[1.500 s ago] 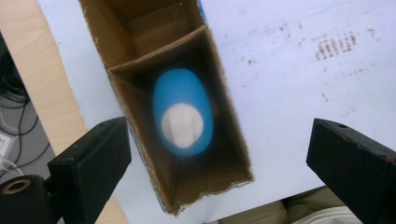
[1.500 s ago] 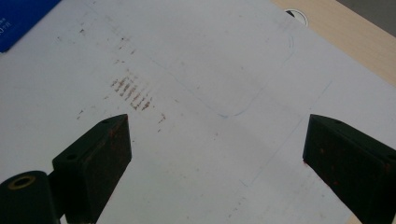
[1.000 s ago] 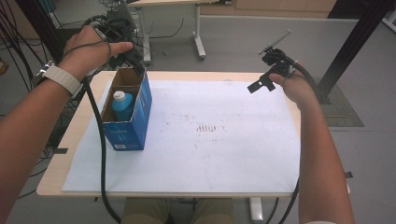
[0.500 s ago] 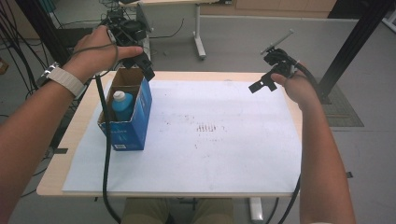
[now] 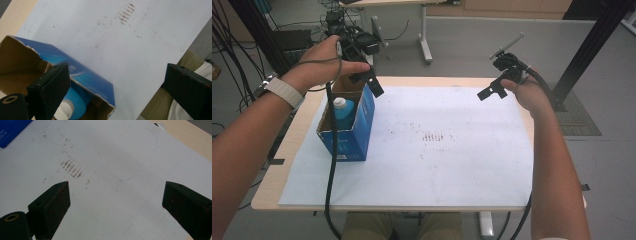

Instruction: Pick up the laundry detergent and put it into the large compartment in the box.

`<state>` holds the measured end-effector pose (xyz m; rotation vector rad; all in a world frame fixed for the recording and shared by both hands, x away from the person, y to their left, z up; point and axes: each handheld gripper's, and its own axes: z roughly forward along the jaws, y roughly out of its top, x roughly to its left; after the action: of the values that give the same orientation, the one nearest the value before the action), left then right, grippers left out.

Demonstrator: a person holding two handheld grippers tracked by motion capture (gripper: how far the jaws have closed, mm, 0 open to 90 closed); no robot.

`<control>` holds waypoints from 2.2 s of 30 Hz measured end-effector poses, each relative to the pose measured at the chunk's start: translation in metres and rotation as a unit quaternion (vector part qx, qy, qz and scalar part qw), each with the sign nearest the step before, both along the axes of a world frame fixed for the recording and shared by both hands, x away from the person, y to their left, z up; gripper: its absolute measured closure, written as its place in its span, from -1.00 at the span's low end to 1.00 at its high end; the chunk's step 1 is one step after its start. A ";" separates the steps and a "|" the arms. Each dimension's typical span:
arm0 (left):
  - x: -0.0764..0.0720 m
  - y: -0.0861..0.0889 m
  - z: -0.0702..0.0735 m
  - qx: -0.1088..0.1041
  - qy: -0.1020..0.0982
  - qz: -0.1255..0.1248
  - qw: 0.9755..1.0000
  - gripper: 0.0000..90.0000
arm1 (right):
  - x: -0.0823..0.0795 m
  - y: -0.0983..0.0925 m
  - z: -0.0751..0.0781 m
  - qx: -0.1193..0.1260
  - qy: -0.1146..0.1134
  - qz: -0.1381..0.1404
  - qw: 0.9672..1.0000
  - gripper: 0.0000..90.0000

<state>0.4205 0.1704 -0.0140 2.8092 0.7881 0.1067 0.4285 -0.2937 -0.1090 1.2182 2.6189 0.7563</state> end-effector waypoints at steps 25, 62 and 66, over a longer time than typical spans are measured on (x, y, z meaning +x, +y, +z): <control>-0.005 -0.030 -0.028 0.014 0.011 -0.119 0.993 -0.83 | -0.001 -0.002 -0.003 0.005 0.004 -0.003 1.000 -0.83; -0.001 -0.046 -0.059 0.015 0.023 -0.143 0.989 -0.82 | -0.002 -0.005 -0.007 0.010 0.007 -0.005 1.000 -0.83; 0.000 -0.045 -0.061 0.017 0.024 -0.141 0.990 -0.82 | -0.001 -0.005 -0.007 0.010 0.007 -0.006 1.000 -0.83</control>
<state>0.4202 0.1256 -0.0751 2.9310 0.3941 0.0042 0.4274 -0.2986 -0.1164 1.2471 2.6193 0.7768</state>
